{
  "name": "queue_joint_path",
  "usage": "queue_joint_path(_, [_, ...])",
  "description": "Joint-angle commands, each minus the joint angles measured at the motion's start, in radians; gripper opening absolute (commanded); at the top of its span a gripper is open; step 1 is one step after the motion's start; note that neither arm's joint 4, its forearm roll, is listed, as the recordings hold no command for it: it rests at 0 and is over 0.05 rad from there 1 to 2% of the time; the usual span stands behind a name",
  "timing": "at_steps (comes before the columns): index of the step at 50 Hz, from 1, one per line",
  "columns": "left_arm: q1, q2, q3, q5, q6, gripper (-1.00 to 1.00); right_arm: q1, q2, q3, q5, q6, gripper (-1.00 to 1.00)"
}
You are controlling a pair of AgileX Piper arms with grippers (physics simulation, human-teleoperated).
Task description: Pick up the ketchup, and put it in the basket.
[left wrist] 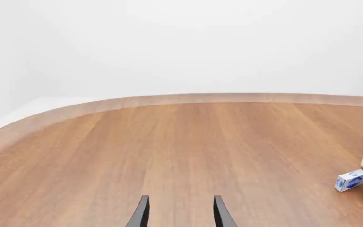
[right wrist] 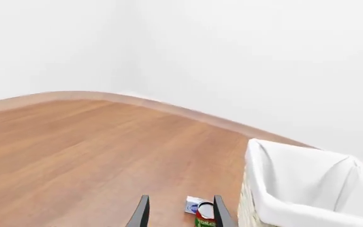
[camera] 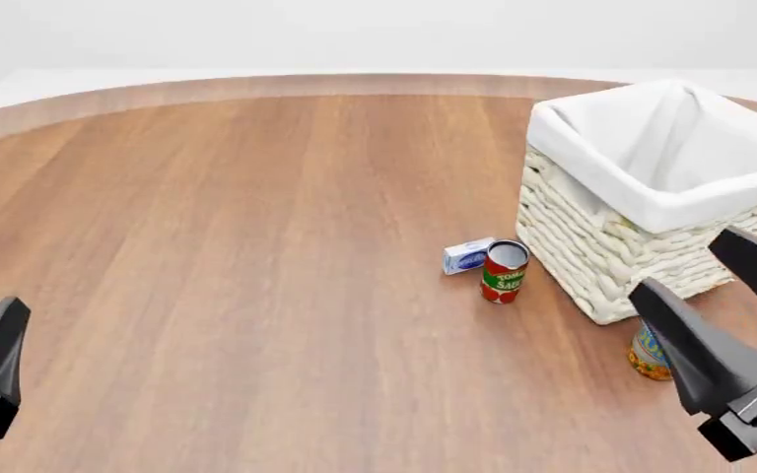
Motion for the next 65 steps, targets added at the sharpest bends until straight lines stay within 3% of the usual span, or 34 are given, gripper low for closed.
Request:
queue_joint_path(1, [0.000,0.000,0.000,0.000,0.000,1.00,0.081,0.252,-0.012,-0.190,-0.026,1.00])
queue_joint_path(9, [0.000,0.000,0.000,0.000,0.000,1.00,0.138,0.390,-0.041,-0.290,-0.007,1.00])
queue_joint_path(21, [0.000,0.000,0.000,0.000,0.000,1.00,0.278,0.579,-0.076,-0.430,-0.066,1.00])
queue_joint_path(31, [0.000,0.000,0.000,0.000,0.000,1.00,0.358,0.769,-0.133,-0.514,-0.054,1.00])
queue_joint_path(34, [0.000,0.000,0.000,0.000,0.000,1.00,0.367,0.793,-0.147,-0.518,-0.054,1.00])
queue_joint_path(35, [0.000,0.000,0.000,0.000,0.000,1.00,0.452,0.896,-0.242,-0.504,-0.029,1.00])
queue_joint_path(65, [0.000,0.000,0.000,0.000,0.000,1.00,0.551,1.045,-0.339,-0.511,-0.007,1.00])
